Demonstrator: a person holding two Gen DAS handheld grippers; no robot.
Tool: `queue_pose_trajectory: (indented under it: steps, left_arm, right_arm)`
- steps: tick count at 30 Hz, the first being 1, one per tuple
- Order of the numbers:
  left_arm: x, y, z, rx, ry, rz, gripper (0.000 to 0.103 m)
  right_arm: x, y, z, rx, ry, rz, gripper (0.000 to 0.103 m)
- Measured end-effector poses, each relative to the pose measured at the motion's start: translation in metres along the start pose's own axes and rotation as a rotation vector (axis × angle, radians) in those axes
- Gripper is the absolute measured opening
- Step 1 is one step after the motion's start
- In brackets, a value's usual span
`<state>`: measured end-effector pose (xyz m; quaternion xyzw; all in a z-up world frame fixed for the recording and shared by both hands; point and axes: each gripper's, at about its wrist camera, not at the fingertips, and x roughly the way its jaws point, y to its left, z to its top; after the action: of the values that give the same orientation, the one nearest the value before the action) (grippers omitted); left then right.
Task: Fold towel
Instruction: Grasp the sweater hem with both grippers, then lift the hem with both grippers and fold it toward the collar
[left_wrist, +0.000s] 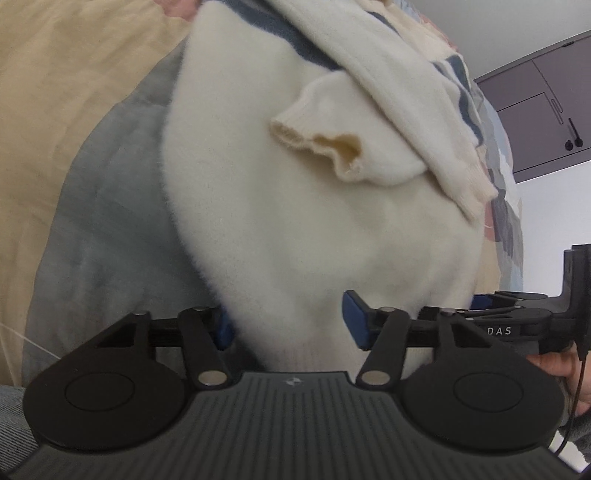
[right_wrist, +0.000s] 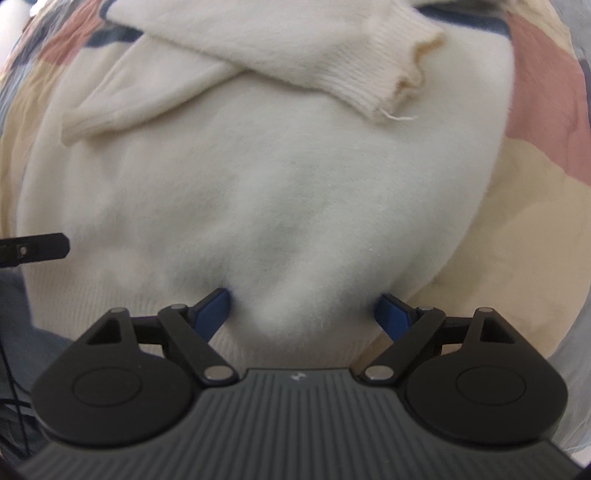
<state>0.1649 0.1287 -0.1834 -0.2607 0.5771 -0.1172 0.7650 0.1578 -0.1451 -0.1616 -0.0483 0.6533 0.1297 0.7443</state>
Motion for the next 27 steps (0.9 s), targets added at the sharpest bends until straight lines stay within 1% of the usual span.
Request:
queue_pose_trajectory:
  steps: [1,3,4,5,6,7,8,9,12,14,17,19,22,25,27]
  left_arm:
    - [0.002,-0.001,0.0,0.001,-0.001,0.0,0.047]
    - [0.004,-0.001,0.0,-0.02,-0.014,-0.005,0.031]
    - [0.002,0.0,0.0,-0.026,-0.025,-0.016,0.027]
    - [0.0,0.0,0.0,-0.029,-0.044,-0.028,0.022]
    - [-0.004,-0.001,-0.001,-0.03,-0.064,-0.041,0.02]
    - [-0.007,-0.002,0.0,-0.027,-0.087,-0.058,0.019]
    - [-0.013,-0.003,-0.001,-0.027,-0.111,-0.077,0.018]
    - [-0.017,-0.004,0.0,-0.028,-0.138,-0.101,0.018]
    - [-0.034,-0.006,-0.002,-0.042,-0.2,-0.162,0.017]
    - [-0.047,-0.008,-0.002,-0.035,-0.241,-0.195,0.016]
    - [-0.066,-0.008,-0.001,-0.068,-0.288,-0.252,0.015]
    - [-0.082,-0.01,-0.001,-0.077,-0.328,-0.294,0.015]
    - [-0.107,-0.019,-0.002,-0.077,-0.379,-0.348,0.014]
    - [-0.131,-0.028,-0.008,-0.079,-0.429,-0.423,0.014]
    - [-0.149,-0.035,-0.018,-0.068,-0.466,-0.466,0.014]
  right_arm:
    - [-0.001,0.004,-0.001,-0.015,-0.01,-0.008,0.085]
    - [-0.005,0.01,-0.007,-0.045,-0.041,-0.018,0.076]
    - [-0.008,0.012,-0.009,-0.055,-0.057,-0.019,0.073]
    - [-0.01,0.013,-0.012,-0.06,-0.074,-0.019,0.066]
    - [-0.014,0.014,-0.015,-0.065,-0.092,-0.018,0.057]
    - [-0.018,0.015,-0.017,-0.065,-0.115,-0.019,0.051]
    - [-0.022,0.015,-0.021,-0.069,-0.136,-0.021,0.036]
    - [-0.027,0.016,-0.023,-0.075,-0.157,-0.012,0.028]
    - [-0.048,0.006,-0.034,-0.017,-0.268,0.066,0.022]
    - [-0.069,-0.007,-0.038,0.026,-0.361,0.128,0.02]
    - [-0.096,-0.024,-0.044,0.093,-0.484,0.21,0.019]
    - [-0.111,-0.031,-0.041,0.122,-0.536,0.262,0.018]
    - [-0.137,-0.043,-0.046,0.143,-0.609,0.317,0.017]
    - [-0.163,-0.045,-0.048,0.134,-0.682,0.363,0.017]
    - [-0.179,-0.048,-0.048,0.124,-0.726,0.415,0.017]
